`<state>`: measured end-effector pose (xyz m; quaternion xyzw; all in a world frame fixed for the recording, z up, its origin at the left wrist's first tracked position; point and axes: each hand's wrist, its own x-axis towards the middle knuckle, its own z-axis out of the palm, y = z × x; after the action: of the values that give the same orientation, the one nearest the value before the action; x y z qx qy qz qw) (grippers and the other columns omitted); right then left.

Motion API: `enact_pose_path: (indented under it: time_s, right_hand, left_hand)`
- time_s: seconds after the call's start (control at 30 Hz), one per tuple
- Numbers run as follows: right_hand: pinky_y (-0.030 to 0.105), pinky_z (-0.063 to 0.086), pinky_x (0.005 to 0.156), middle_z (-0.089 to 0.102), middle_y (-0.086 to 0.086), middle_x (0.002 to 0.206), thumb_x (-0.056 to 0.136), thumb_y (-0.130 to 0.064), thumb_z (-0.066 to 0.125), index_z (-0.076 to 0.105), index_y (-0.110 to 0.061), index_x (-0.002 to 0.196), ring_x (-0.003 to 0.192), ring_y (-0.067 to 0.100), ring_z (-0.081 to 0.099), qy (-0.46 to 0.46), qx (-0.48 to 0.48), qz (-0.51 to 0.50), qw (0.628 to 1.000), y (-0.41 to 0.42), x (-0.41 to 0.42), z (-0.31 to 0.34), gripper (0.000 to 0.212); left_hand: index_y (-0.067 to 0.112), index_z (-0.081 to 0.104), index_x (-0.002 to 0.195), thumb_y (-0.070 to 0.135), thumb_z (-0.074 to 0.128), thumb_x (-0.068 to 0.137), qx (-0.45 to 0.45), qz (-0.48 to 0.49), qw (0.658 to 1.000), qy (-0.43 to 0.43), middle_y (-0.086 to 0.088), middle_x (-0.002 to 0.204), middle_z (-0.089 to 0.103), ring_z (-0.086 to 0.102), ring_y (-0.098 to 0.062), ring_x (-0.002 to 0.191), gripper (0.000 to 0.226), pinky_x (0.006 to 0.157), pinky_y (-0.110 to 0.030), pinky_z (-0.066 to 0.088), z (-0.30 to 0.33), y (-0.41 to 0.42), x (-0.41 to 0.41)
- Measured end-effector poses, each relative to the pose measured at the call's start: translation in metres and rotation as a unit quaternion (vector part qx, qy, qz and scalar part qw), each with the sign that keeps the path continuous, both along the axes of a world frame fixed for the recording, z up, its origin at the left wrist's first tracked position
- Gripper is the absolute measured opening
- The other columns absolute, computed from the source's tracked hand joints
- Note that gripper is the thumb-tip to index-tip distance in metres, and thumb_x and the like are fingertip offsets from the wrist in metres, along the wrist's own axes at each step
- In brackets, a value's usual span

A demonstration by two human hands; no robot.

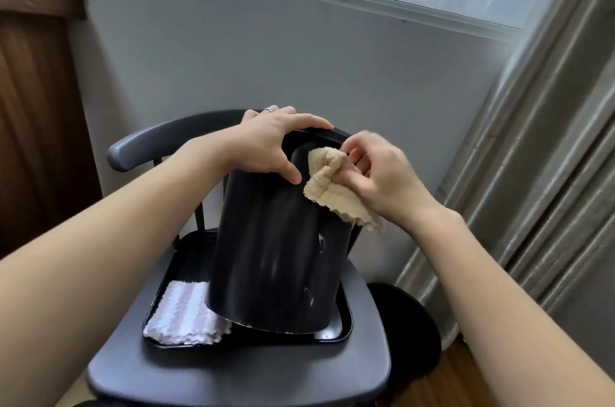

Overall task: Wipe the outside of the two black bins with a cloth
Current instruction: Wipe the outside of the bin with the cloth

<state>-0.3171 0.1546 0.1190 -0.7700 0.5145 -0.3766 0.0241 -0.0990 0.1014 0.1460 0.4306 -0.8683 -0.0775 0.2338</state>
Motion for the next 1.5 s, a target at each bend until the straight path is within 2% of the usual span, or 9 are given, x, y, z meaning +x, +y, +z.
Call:
enact_pose_path:
  time_s: [0.07,0.17,0.3,0.4,0.5,0.9,1.17,1.37,1.5]
  right_hand:
    - [0.027,0.043,0.065,0.057,-0.003,0.085,0.080,-0.025,0.081,0.054,-0.017,0.090,0.071,0.014,0.054,-0.033,-0.067,-0.045,0.996,-0.002,0.003,-0.005,0.030]
    - [0.027,0.041,0.072,0.058,-0.003,0.089,0.088,-0.018,0.073,0.065,-0.011,0.088,0.078,0.015,0.055,-0.015,-0.155,-0.051,0.986,0.003,0.012,-0.026,0.010]
    - [0.047,0.045,0.086,0.058,0.000,0.107,0.096,-0.041,0.051,0.064,-0.023,0.118,0.098,0.026,0.055,-0.038,-0.131,-0.114,0.984,0.011,0.024,-0.057,0.031]
    - [0.046,0.047,0.088,0.051,-0.001,0.103,0.096,-0.048,0.048,0.058,-0.031,0.125,0.099,0.024,0.053,-0.097,-0.098,-0.112,0.984,0.010,0.032,-0.064,0.035]
    - [0.044,0.048,0.092,0.052,0.001,0.103,0.099,-0.032,0.057,0.061,-0.024,0.123,0.101,0.026,0.057,-0.133,-0.103,-0.054,0.984,0.003,0.035,-0.056,0.026]
    - [0.011,0.038,0.081,0.048,0.005,0.089,0.096,-0.017,0.061,0.068,-0.012,0.119,0.081,0.019,0.051,0.007,-0.154,0.065,0.986,0.000,0.015,-0.061,0.024]
    - [0.012,0.042,0.081,0.045,0.000,0.094,0.096,-0.022,0.060,0.071,-0.020,0.113,0.085,0.002,0.050,-0.072,-0.154,0.032,0.985,-0.010,0.012,-0.048,0.020]
    - [0.019,0.047,0.081,0.050,0.002,0.097,0.096,-0.022,0.062,0.071,-0.024,0.115,0.088,0.013,0.056,-0.052,-0.141,0.050,0.987,-0.006,0.011,-0.061,0.021]
    - [0.025,0.049,0.088,0.055,0.004,0.103,0.094,-0.018,0.065,0.068,-0.021,0.119,0.097,0.015,0.059,-0.095,-0.138,0.024,0.986,-0.014,0.016,-0.045,0.025]
  left_hand:
    - [0.060,0.040,0.141,0.028,0.088,0.073,0.001,0.000,1.000,-0.001,0.018,0.109,0.045,0.027,-0.005,0.112,0.090,0.103,-0.028,0.015,0.000,0.001,0.000]
    - [0.060,0.040,0.142,0.027,0.088,0.073,-0.003,0.001,1.000,-0.004,0.014,0.114,0.047,0.030,-0.007,0.117,0.090,0.105,-0.028,0.015,0.000,0.001,-0.001]
    - [0.060,0.041,0.142,0.027,0.088,0.073,-0.005,0.002,1.000,-0.001,0.014,0.112,0.048,0.031,-0.008,0.117,0.089,0.105,-0.027,0.016,0.001,0.003,-0.001]
    - [0.059,0.041,0.142,0.027,0.088,0.073,-0.005,0.007,1.000,-0.004,0.018,0.107,0.045,0.032,-0.009,0.118,0.090,0.106,-0.029,0.017,0.001,0.004,-0.001]
    - [0.060,0.042,0.140,0.025,0.088,0.072,0.002,0.003,1.000,0.003,0.021,0.106,0.045,0.034,-0.010,0.121,0.090,0.107,-0.030,0.018,0.001,0.005,0.001]
    - [0.058,0.045,0.138,0.027,0.091,0.071,0.015,-0.003,1.000,0.009,0.014,0.125,0.050,0.029,-0.005,0.119,0.088,0.103,-0.025,0.015,0.002,0.001,0.006]
    - [0.056,0.046,0.138,0.017,0.089,0.071,0.028,0.000,0.999,0.020,0.013,0.131,0.051,0.028,-0.008,0.123,0.089,0.104,-0.027,0.017,0.002,0.004,0.007]
    - [0.045,0.045,0.144,0.022,0.090,0.073,0.018,-0.005,1.000,0.008,0.019,0.124,0.048,0.031,-0.008,0.124,0.087,0.106,-0.029,0.023,0.004,0.004,0.008]
    - [0.036,0.044,0.143,0.009,0.085,0.072,-0.001,0.007,1.000,-0.005,0.032,0.102,0.040,0.024,0.001,0.095,0.086,0.080,-0.020,0.018,0.006,0.006,-0.002]
